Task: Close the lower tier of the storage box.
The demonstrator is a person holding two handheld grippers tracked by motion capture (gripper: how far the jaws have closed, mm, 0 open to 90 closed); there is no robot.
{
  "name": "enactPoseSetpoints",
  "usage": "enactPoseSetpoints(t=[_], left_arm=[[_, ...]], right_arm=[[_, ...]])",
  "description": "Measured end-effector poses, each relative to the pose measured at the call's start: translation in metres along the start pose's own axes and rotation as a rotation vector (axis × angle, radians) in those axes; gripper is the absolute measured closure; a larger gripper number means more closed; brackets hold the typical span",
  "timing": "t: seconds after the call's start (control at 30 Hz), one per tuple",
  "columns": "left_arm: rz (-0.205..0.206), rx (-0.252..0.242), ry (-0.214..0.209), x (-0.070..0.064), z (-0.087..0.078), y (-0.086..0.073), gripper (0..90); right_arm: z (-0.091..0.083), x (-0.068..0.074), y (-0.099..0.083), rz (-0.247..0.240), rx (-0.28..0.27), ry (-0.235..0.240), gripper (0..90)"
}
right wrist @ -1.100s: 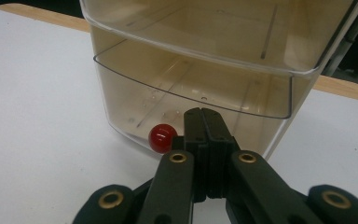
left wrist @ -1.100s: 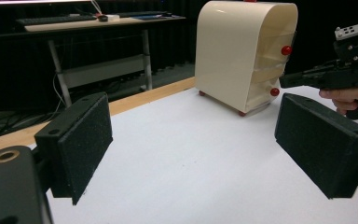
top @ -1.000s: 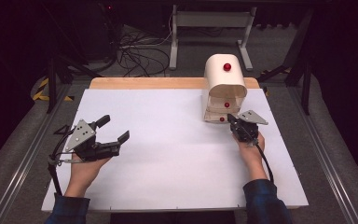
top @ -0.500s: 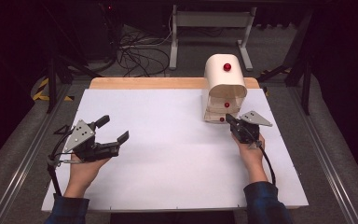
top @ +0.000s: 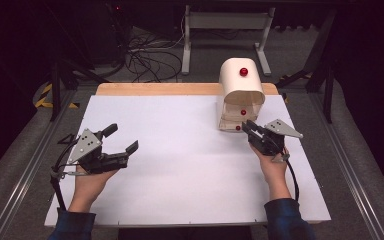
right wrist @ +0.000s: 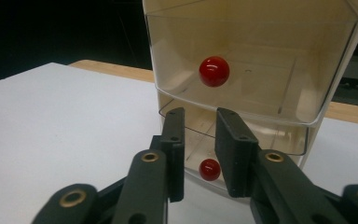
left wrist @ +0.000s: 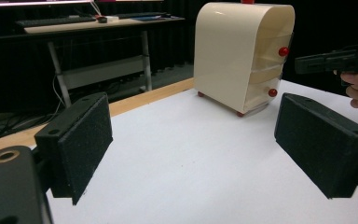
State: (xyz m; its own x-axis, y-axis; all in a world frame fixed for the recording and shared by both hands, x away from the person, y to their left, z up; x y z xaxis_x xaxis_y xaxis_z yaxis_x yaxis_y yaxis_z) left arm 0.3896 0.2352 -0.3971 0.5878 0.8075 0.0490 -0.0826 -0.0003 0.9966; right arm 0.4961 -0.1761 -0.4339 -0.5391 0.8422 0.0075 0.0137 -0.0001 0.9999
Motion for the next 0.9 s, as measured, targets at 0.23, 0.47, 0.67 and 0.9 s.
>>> enactPoseSetpoints(t=[0.23, 0.47, 0.67, 0.9], left_arm=[[0.002, 0.001, -0.001, 0.0, -0.001, 0.002, 12.1], [-0.004, -0.002, -0.001, 0.002, -0.004, 0.006, 11.8], [-0.002, 0.006, -0.005, 0.003, -0.004, 0.005, 11.6], [0.004, -0.001, -0.01, 0.002, -0.005, 0.006, 11.7]], right_arm=[[-0.01, 0.001, 0.006, 0.01, -0.028, 0.019, 63.4], [-0.019, 0.002, 0.014, 0.018, -0.06, 0.03, 54.5], [-0.023, 0.003, 0.017, 0.018, -0.064, 0.033, 47.1], [-0.028, 0.006, 0.022, 0.03, -0.088, 0.046, 41.5]])
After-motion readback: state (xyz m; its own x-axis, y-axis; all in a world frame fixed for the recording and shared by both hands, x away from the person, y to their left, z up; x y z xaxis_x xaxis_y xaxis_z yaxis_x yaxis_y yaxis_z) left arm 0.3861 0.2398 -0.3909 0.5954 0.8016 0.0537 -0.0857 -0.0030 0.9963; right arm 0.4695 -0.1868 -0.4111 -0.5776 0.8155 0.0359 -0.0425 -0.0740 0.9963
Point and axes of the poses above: each handheld gripper's, and its own axes: z roughly forward along the jaws, y roughly out of its top, x roughly to its left, the point moved 6 cm from there along z, roughly forward along the jaws, and after that the axes turned 11 degrees about -x, right-handed, at the moved point
